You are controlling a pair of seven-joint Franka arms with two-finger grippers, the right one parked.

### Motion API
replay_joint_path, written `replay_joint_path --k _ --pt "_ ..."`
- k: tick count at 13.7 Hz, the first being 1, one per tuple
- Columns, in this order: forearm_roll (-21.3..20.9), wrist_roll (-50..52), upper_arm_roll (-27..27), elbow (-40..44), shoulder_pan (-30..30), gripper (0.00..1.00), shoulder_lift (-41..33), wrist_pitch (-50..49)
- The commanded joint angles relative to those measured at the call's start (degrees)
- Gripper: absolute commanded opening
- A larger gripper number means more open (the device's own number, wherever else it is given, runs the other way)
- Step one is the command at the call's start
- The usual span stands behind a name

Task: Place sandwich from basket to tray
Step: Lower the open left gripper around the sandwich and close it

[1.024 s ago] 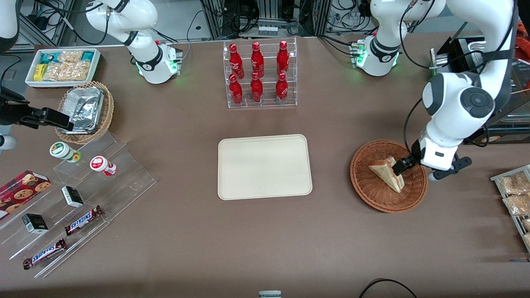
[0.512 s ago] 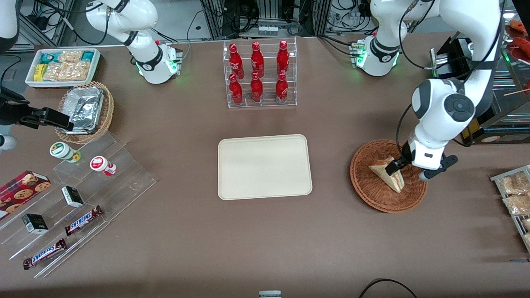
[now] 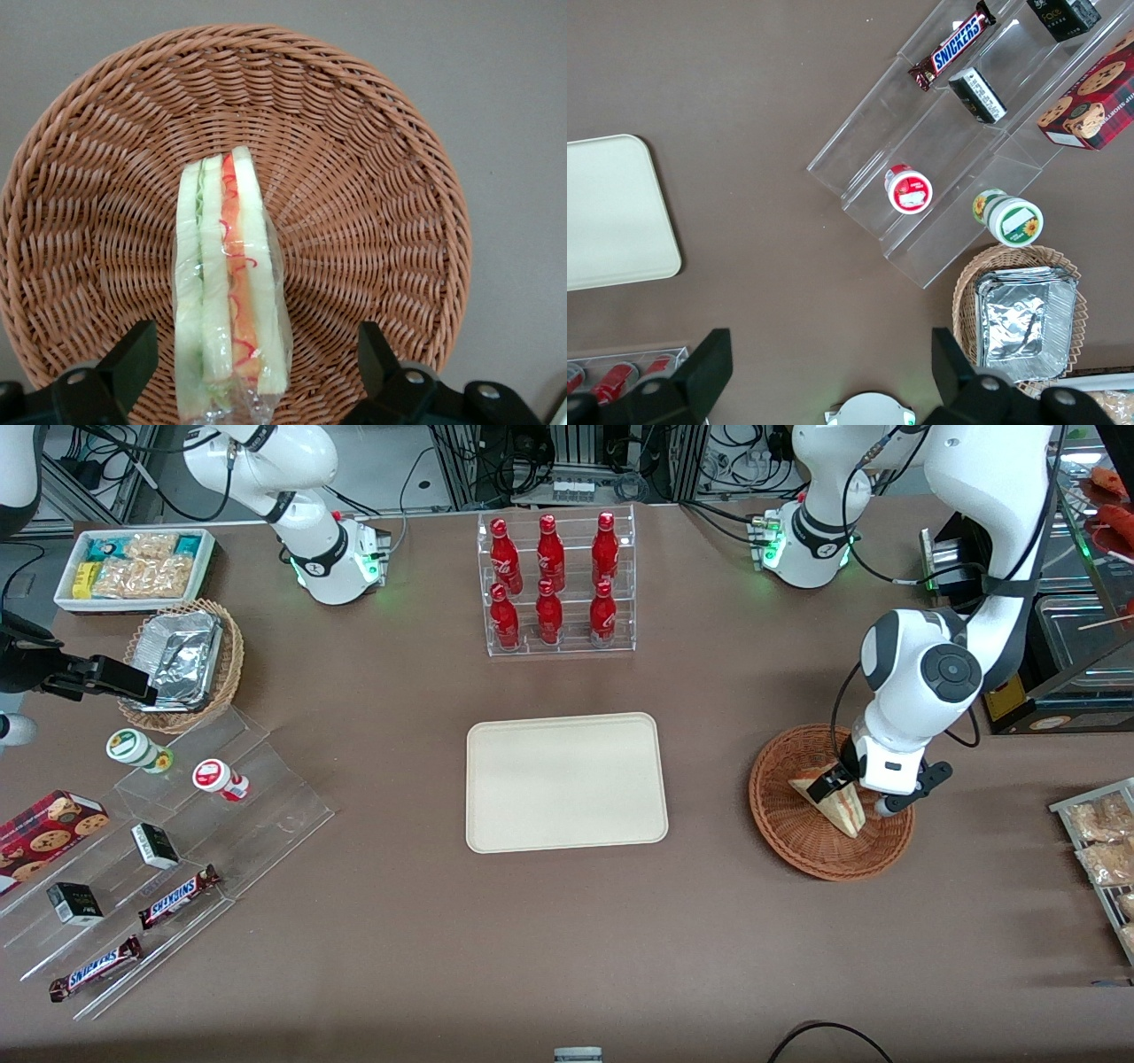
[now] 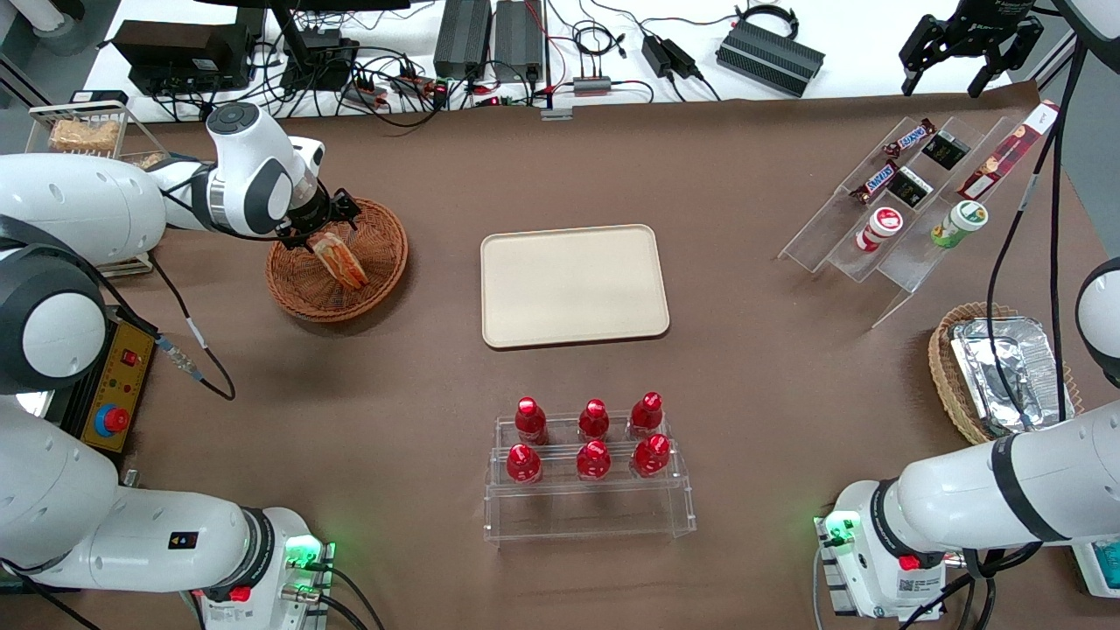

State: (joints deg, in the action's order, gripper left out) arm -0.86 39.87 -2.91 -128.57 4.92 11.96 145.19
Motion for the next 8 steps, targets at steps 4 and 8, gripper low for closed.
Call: replay_joint_path --k 4,8 --pt "-0.4 1.5 0.3 -0.8 0.2 1.0 1.9 2.0" --pt "-0.4 1.6 0.4 -0.8 0.1 0.15 2.7 1.9"
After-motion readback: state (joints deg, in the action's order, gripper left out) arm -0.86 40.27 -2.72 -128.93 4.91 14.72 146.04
